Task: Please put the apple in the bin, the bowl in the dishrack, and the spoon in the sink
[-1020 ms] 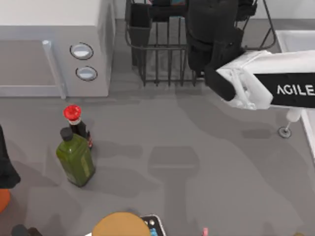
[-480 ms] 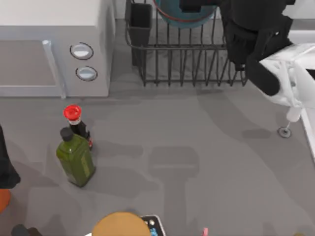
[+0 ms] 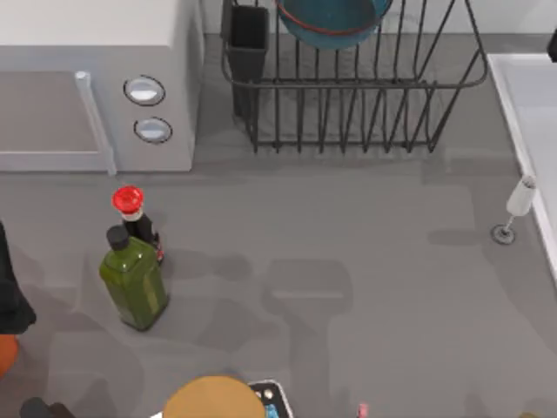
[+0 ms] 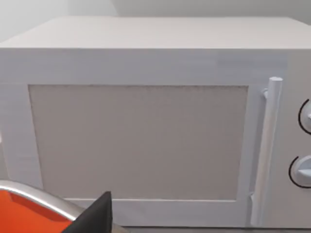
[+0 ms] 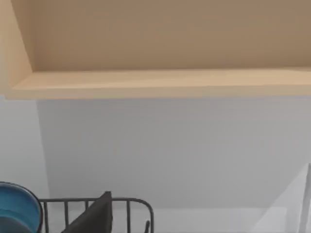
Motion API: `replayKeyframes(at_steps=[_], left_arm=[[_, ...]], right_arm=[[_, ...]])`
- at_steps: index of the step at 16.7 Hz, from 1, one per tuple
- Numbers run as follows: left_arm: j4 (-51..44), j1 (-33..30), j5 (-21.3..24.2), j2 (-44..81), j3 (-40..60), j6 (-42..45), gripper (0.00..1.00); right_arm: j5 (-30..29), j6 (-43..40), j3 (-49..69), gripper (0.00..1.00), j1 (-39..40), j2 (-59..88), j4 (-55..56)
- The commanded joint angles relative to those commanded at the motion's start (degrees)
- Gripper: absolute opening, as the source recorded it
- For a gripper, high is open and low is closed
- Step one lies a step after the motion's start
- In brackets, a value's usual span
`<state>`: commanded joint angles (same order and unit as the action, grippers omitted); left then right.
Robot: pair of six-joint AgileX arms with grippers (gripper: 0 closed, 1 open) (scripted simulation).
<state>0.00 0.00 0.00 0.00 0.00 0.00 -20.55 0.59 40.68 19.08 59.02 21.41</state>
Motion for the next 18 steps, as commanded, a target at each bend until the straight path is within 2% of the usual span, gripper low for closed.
replayKeyframes(at_steps=[5,9,13,18], left_arm=[[0.00,0.00,0.00,0.00,0.00,0.00,1.00],[0.00,0.00,0.00,0.00,0.00,0.00,1.00],[0.00,0.00,0.00,0.00,0.00,0.00,1.00],[0.00,0.00,0.00,0.00,0.00,0.00,1.00]], right_arm=[[9.79,-0.29,-19.60,1.00,-9.17,-32.33,-10.24],[16.48,-0.47,-32.74,1.00,-15.40,-50.23,-17.21],[20.27,-0.58,-40.18,1.00,-18.82,-58.48,-21.12],[20.45,-0.58,-40.58,1.00,-18.91,-58.78,-21.31]])
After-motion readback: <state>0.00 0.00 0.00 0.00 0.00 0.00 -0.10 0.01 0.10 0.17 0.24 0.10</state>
